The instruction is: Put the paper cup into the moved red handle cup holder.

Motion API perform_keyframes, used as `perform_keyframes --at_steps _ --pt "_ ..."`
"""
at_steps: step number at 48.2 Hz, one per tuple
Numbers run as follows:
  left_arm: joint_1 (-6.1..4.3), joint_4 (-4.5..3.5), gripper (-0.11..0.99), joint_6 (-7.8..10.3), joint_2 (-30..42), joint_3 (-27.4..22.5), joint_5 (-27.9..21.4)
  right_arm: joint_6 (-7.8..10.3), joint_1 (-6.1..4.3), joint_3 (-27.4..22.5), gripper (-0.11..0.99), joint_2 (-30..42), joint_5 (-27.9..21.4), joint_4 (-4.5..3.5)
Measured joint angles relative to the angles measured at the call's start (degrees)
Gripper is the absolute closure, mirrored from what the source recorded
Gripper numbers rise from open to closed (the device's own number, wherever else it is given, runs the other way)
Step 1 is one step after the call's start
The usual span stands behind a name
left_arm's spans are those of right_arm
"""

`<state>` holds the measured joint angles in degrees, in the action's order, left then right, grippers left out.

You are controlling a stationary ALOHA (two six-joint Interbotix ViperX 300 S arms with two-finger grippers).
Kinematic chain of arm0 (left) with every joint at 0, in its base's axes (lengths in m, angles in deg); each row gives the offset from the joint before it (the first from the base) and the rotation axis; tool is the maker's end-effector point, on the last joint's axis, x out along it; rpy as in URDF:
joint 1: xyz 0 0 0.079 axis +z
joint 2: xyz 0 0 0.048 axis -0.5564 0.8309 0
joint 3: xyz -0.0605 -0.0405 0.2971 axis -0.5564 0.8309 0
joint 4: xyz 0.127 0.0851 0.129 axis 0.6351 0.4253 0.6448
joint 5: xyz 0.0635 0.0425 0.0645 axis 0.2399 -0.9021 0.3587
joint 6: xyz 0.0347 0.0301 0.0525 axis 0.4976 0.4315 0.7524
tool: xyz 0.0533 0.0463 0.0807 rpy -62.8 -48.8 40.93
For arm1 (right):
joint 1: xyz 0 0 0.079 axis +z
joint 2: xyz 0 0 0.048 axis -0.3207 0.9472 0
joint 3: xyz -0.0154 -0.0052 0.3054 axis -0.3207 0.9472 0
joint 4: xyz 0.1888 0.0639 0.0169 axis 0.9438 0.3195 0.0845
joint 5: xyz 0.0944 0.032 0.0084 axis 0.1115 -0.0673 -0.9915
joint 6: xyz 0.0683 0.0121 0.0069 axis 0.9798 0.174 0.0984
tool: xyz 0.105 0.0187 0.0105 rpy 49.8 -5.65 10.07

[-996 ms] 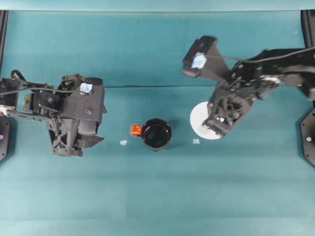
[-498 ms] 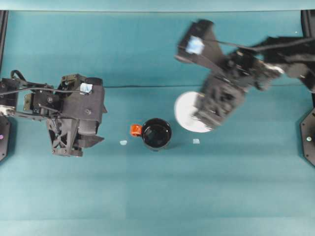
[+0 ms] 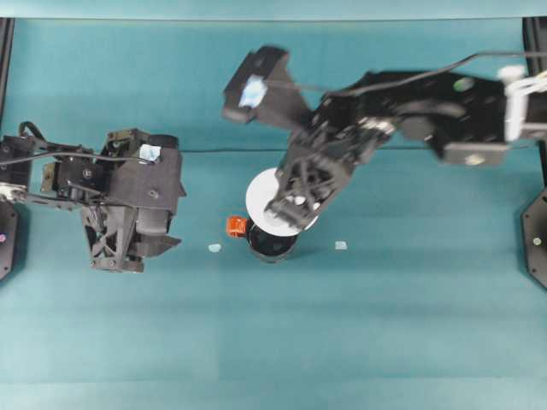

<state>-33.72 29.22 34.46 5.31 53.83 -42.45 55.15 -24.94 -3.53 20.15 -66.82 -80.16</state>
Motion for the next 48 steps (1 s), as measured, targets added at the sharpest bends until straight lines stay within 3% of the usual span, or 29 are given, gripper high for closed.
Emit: perform_keyframes --at_steps 6,14,33,42,48 --pt "0.00 0.09 0.00 0.00 0.00 0.00 0.00 -0.09 0.00 -0.09 0.99 2.02 0.97 -0.62" --pt "0.00 0.00 0.00 0.00 -0.09 0.00 -0.09 0.00 0.00 -0.09 0.99 4.39 2.20 -0.79" --pt "0.00 0.00 0.00 0.00 0.00 0.00 0.00 -0.09 1.76 0.18 0.99 9.14 4.57 -0.88" --pt "0.00 0.00 0.00 0.00 0.00 0.00 -0.09 0.00 1.85 0.88 0.99 9.76 5.10 -0.88" --pt "0.00 0.00 0.00 0.00 0.00 0.00 0.00 0.00 1.93 0.97 0.99 9.76 5.01 -1.49"
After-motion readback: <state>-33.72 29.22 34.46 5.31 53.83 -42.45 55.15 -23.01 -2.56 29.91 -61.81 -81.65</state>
